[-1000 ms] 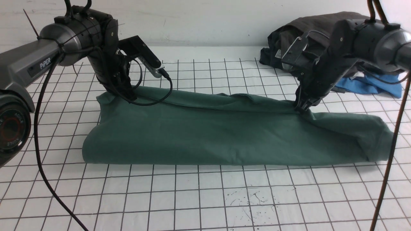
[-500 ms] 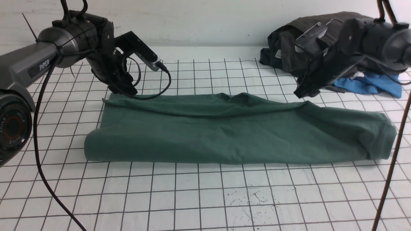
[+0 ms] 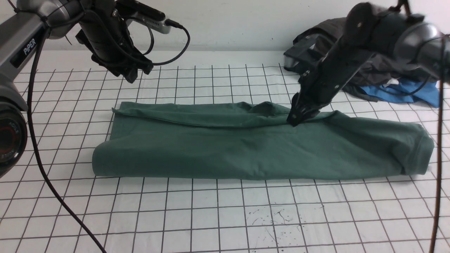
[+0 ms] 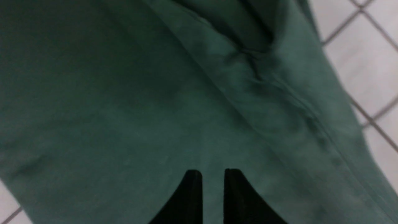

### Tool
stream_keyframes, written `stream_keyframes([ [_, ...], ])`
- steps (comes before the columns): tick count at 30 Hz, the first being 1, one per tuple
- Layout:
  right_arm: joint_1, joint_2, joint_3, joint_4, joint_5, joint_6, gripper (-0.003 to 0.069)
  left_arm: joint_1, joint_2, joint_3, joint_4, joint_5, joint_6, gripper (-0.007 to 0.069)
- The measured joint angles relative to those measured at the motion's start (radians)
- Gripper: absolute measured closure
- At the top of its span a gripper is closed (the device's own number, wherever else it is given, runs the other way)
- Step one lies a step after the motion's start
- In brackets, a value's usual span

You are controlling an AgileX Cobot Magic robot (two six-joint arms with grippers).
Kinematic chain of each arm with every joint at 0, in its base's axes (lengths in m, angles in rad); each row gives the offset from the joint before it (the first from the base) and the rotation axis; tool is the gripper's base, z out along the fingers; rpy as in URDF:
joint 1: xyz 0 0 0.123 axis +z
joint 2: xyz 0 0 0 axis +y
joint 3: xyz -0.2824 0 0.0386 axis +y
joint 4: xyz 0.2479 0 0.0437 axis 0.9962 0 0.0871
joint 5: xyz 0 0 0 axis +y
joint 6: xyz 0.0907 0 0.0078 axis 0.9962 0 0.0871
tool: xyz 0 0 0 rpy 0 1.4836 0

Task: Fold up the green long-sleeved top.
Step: Use the right arm to clamp the right edge of the fabric

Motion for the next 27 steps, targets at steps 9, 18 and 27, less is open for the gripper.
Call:
stream_keyframes([
  [9, 0.022, 0.066, 0.007, -0.059, -0.362, 0.196, 0.0671, 0.000, 0.003, 0.000, -0.086, 0.032, 0.104, 0.0630],
  [18, -0.049, 0.058, -0.004, -0.148, -0.518, 0.505, 0.0673, 0.000, 0.003, 0.000, -0.099, 0.032, 0.112, 0.0632],
  [27, -0.101, -0.138, -0.103, -0.256, -0.024, 0.420, 0.0673, -0.001, 0.003, 0.000, -0.110, 0.033, 0.136, 0.0632],
])
